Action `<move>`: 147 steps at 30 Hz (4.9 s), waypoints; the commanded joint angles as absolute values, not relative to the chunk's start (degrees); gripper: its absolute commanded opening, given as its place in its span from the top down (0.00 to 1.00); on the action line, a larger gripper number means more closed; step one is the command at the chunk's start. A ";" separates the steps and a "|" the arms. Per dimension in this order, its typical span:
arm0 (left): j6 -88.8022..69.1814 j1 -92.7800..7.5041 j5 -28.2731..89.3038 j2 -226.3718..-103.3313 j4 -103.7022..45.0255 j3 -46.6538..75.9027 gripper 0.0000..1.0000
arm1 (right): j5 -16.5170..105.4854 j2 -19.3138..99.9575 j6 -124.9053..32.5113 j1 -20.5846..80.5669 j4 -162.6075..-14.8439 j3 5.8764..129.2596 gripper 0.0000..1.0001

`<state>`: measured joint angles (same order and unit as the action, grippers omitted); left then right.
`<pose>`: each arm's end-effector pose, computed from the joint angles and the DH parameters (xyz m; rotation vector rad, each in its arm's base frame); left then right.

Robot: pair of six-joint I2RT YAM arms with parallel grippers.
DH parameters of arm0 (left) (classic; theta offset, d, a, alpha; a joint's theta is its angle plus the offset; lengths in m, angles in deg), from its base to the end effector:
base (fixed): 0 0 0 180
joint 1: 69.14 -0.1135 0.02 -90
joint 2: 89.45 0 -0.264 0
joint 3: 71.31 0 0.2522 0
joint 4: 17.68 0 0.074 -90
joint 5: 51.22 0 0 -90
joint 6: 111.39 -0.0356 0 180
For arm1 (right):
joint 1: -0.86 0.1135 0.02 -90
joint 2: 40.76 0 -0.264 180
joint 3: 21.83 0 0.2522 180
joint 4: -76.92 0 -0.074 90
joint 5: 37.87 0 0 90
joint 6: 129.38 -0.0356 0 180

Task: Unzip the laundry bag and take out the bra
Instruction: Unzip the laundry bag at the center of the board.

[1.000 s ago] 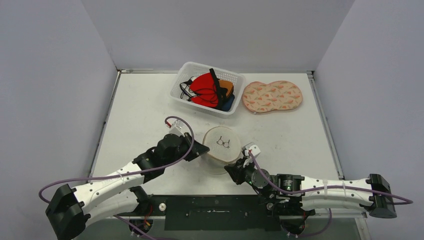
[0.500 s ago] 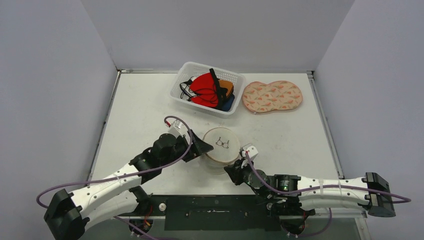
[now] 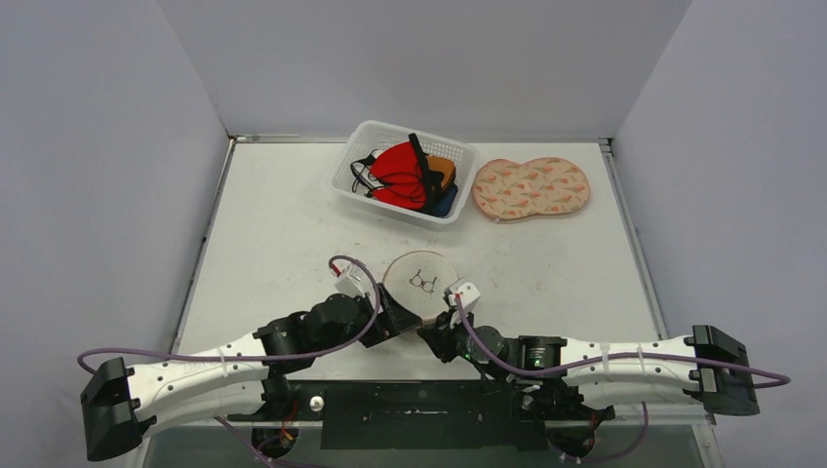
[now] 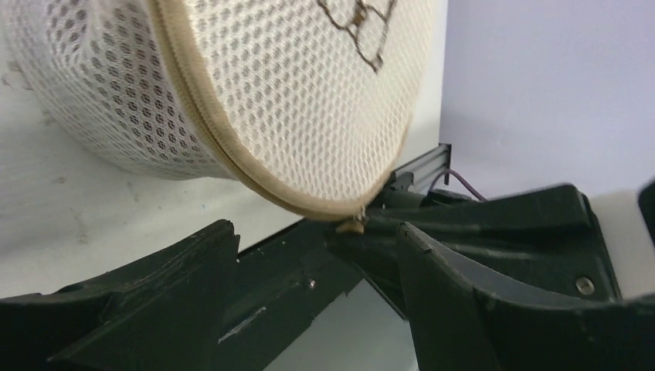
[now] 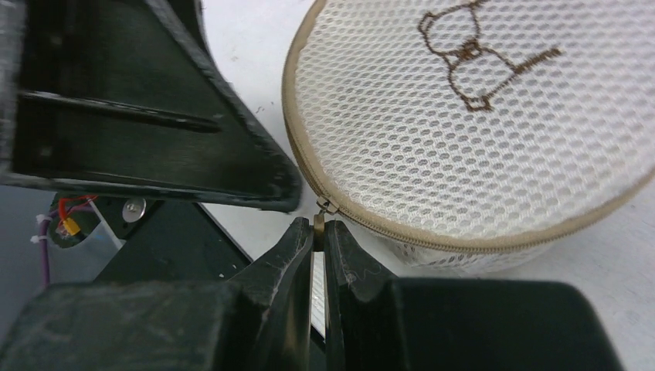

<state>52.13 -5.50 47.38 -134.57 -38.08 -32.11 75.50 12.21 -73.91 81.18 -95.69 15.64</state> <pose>0.0858 -0.1611 0.2261 -0.3057 2.2870 -1.2691 0.0479 0.1971 0.2154 -0.5340 1.9811 0.9098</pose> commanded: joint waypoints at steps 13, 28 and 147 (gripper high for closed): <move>55.34 -6.65 57.06 -138.16 -32.23 -30.89 0.70 | 69.46 14.29 -71.51 81.46 -103.02 18.40 0.95; 54.10 -10.93 53.83 -136.15 -32.50 -32.22 1.00 | 76.77 7.50 -73.11 81.42 -92.49 16.84 0.95; 50.98 -20.01 40.18 -135.60 -27.90 -32.93 1.00 | 80.09 1.04 -84.09 80.68 -83.30 19.85 0.30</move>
<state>50.42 -19.75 41.17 -135.49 -33.57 -32.90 80.92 3.05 -81.62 81.09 -82.36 17.21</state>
